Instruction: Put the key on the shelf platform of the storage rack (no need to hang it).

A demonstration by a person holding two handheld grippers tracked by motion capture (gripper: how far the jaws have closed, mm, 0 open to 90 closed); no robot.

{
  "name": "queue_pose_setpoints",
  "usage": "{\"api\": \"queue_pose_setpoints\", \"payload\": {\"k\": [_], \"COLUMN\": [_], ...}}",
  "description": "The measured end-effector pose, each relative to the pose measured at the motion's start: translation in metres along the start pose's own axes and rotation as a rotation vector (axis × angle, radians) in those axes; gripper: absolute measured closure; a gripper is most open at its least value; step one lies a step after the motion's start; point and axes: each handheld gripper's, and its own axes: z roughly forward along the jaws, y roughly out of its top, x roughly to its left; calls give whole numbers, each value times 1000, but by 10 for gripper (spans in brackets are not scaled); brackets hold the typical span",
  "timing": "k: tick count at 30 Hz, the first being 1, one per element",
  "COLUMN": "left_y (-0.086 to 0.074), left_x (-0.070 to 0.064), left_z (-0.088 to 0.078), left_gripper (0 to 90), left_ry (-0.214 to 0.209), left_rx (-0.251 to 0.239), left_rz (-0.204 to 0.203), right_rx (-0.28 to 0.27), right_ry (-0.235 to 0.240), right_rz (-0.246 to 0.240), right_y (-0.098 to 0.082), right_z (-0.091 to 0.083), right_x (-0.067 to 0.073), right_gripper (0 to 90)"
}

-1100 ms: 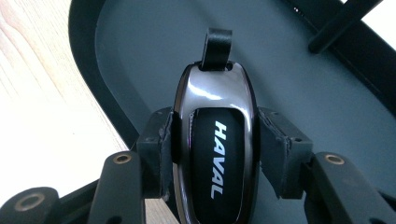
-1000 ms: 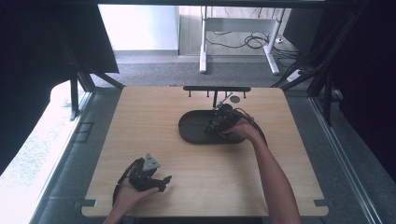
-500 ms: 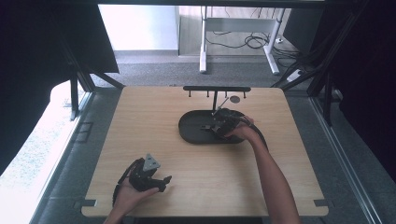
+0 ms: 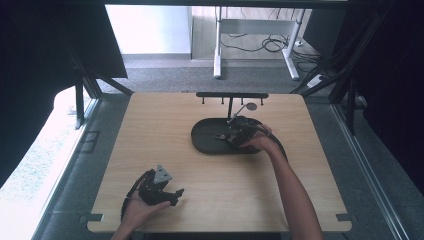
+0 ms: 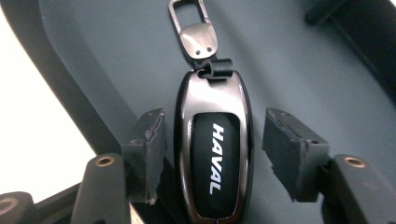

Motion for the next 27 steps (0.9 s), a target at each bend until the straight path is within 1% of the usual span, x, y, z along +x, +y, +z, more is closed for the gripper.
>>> {"api": "queue_pose_setpoints", "payload": {"k": [3,5,6,7,8,9,11,13,17,24,27], "left_y": [0,0,0,0,-1,-1,-1,-1,0,-1,-1], "left_x": [1,1,2,2,2,2,2,2,1,1,1], "left_z": [0,-1,-1,-1,-1,-1,-1,-1,-1,0,0], "left_gripper": [214,213,213,213,213,214,213,213,213,213,213], "left_ry": [1,2,1,0,-1,-1,-1,0,-1,-1,-1], "left_rx": [-3,-1,-1,-3,-2,-2,-3,-1,5,3,3], "left_rz": [-3,-5,-5,-5,-8,-8,-9,-7,-1,-3,-2], "right_rx": [-21,-40,-58,-58,-88,-88,-110,-128,-169,-220,-231], "right_ry": [-16,-29,-34,-34,-43,-43,-38,-31,-5,25,37], "right_rz": [2,-4,-12,-12,-18,-18,-22,-17,-7,2,2], "right_y": [1,2,2,2,2,2,0,-2,-9,-23,-29], "right_z": [-7,-13,-19,-19,-25,-25,-30,-36,-46,-57,-60], "right_x": [4,7,10,10,15,15,19,23,28,39,44], "right_gripper": [363,357,357,357,361,361,361,362,380,397,400]}}
